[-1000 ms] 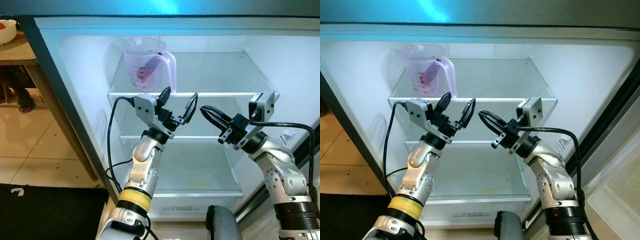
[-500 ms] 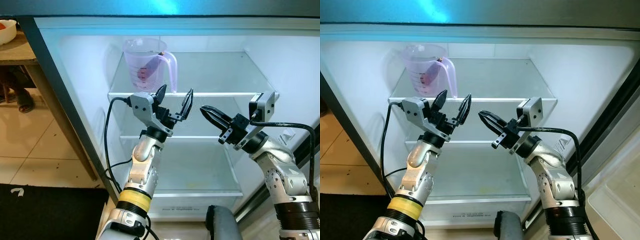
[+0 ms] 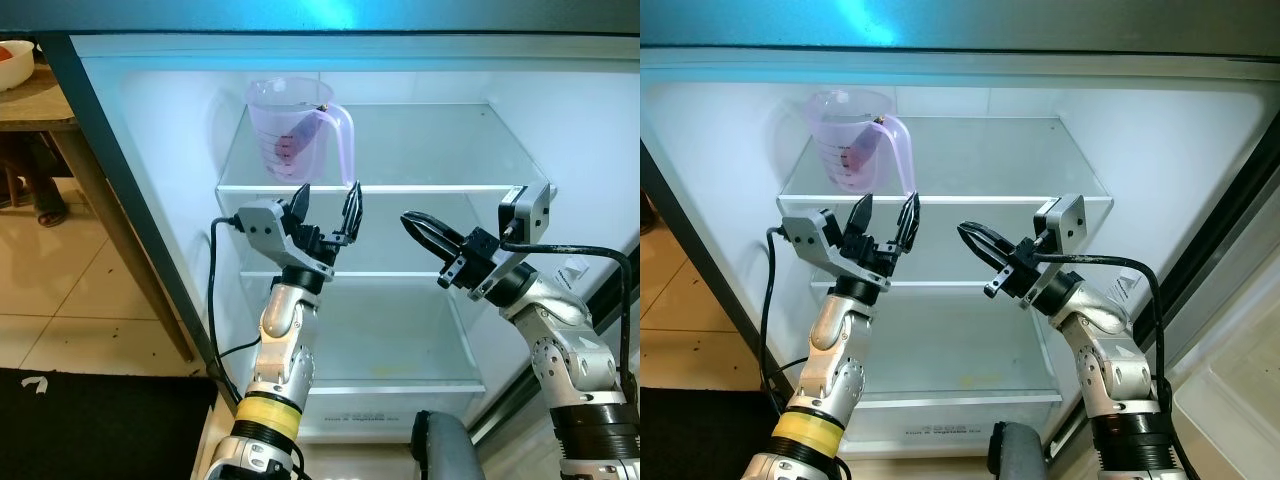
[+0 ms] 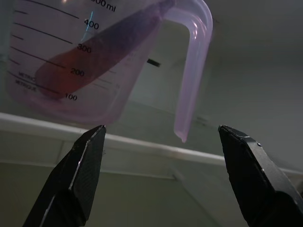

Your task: Restocking fridge

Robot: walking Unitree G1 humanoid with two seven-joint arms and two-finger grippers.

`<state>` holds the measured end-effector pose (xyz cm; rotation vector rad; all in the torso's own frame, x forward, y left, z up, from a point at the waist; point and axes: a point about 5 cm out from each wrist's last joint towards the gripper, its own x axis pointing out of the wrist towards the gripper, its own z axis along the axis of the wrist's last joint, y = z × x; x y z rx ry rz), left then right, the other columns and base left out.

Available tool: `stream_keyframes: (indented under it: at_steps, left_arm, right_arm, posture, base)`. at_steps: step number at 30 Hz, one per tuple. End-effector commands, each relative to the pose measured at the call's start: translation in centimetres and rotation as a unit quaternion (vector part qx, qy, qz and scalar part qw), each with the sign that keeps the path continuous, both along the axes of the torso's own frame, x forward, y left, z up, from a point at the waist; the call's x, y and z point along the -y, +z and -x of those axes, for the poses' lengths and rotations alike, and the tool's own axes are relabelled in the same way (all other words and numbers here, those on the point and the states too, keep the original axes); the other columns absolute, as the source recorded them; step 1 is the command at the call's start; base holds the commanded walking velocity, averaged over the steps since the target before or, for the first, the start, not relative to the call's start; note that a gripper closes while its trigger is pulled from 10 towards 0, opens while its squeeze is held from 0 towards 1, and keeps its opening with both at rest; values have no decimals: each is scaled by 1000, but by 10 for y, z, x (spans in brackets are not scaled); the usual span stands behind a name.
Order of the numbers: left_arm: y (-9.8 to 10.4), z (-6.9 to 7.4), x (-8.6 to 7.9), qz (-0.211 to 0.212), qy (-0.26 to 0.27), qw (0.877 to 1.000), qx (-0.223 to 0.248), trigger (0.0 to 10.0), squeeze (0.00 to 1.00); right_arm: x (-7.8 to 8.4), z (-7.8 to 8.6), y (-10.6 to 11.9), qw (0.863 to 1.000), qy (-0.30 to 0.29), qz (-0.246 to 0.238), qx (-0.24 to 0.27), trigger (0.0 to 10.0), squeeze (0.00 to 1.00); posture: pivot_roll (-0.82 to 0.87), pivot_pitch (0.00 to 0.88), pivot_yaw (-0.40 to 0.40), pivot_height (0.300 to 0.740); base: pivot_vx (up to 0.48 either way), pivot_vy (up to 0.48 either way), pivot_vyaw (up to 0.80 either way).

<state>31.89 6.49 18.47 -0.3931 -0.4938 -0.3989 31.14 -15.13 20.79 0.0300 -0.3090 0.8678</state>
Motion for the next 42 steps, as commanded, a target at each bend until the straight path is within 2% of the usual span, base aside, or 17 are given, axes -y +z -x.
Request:
stream_keyframes:
  at_steps: [1, 6, 11, 18, 19, 20, 21, 22, 23, 25, 26, 28, 35, 36, 38, 39, 42]
  left_arm:
    - [5, 9, 20, 27, -15, 999, 9, 10000, 0]
    - [17, 22, 28, -19, -37, 997, 71, 10000, 0]
    - [29, 28, 33, -41, -51, 992, 112, 10000, 0]
    - [37, 36, 45, -74, -87, 983, 147, 10000, 0]
    - [36, 36, 48, -82, -98, 981, 145, 3569, 0]
    - [36, 35, 50, -87, -106, 980, 143, 1216, 0]
    - [36, 35, 50, -87, -106, 980, 143, 1216, 0]
    - [34, 30, 49, -90, -103, 982, 131, 0, 0]
    - [34, 30, 49, -90, -103, 982, 131, 0, 0]
    - [25, 12, 41, -95, -87, 988, 88, 0, 0]
    - [25, 12, 41, -95, -87, 988, 88, 0, 0]
    - [20, -1, 34, -103, -77, 990, 65, 0, 0]
    - [21, -16, 28, -134, -72, 987, 55, 0, 0]
    - [22, -20, 27, -141, -67, 986, 50, 3451, 0]
    - [22, -20, 27, -141, -67, 986, 50, 3451, 0]
    - [24, -22, 28, -141, -68, 986, 49, 10000, 0]
    - [29, -26, 33, -144, -76, 985, 54, 10000, 0]
  right_arm:
    - [0, 1, -1, 1000, 6, 4, -3, 10000, 0]
    - [-1, 1, -1, 1000, 7, 6, -4, 10000, 0]
    - [-1, 1, -2, 1000, 8, 7, -5, 10000, 0]
    - [-1, 0, -2, 1000, 9, 10, -5, 10000, 0]
    - [-1, 0, -2, 1000, 9, 11, -5, 10000, 0]
    - [-1, 0, -2, 1000, 9, 12, -5, 10000, 0]
    - [-1, 0, -2, 1000, 9, 12, -5, 10000, 0]
    - [-1, 0, -2, 1000, 9, 12, -6, 10000, 0]
    - [-1, 0, -2, 1000, 9, 12, -6, 10000, 0]
    - [-2, 0, -3, 1000, 9, 11, -7, 10000, 0]
    - [-2, 0, -3, 1000, 9, 11, -7, 10000, 0]
    - [-3, 0, -4, 1000, 10, 11, -8, 10000, 0]
    - [-4, 0, -4, 1000, 10, 10, -9, 10000, 0]
    - [-3, 0, -4, 1000, 8, 10, -8, 10000, 0]
    - [-3, 0, -4, 1000, 8, 10, -8, 10000, 0]
    - [-3, 0, -4, 1000, 7, 10, -8, 10000, 0]
    - [-3, 0, -4, 1000, 6, 10, -9, 10000, 0]
  posture:
    - [-53, 53, -19, 420]
    - [-52, 52, -18, 420]
    - [-51, 46, -19, 420]
    - [-52, 43, -20, 420]
    - [-52, 43, -20, 420]
    - [-53, 41, -19, 420]
    - [-53, 41, -19, 420]
    - [-53, 41, -19, 420]
    - [-53, 41, -19, 420]
    - [-54, 44, -17, 420]
    - [-54, 44, -17, 420]
    - [-52, 48, -17, 420]
    - [-57, 47, -16, 420]
    - [-58, 47, -14, 420]
    - [-58, 47, -14, 420]
    - [-61, 49, -14, 420]
    - [-63, 50, -13, 420]
  base:
    - [0, 0, 0]
    - [0, 0, 0]
    - [0, 0, 0]
    - [0, 0, 0]
    - [0, 0, 0]
    - [0, 0, 0]
    - [0, 0, 0]
    - [0, 0, 0]
    - [0, 0, 0]
    - [0, 0, 0]
    - [0, 0, 0]
    - [0, 0, 0]
    - [0, 0, 0]
    - [0, 0, 0]
    - [0, 0, 0]
    - [0, 0, 0]
    - [0, 0, 0]
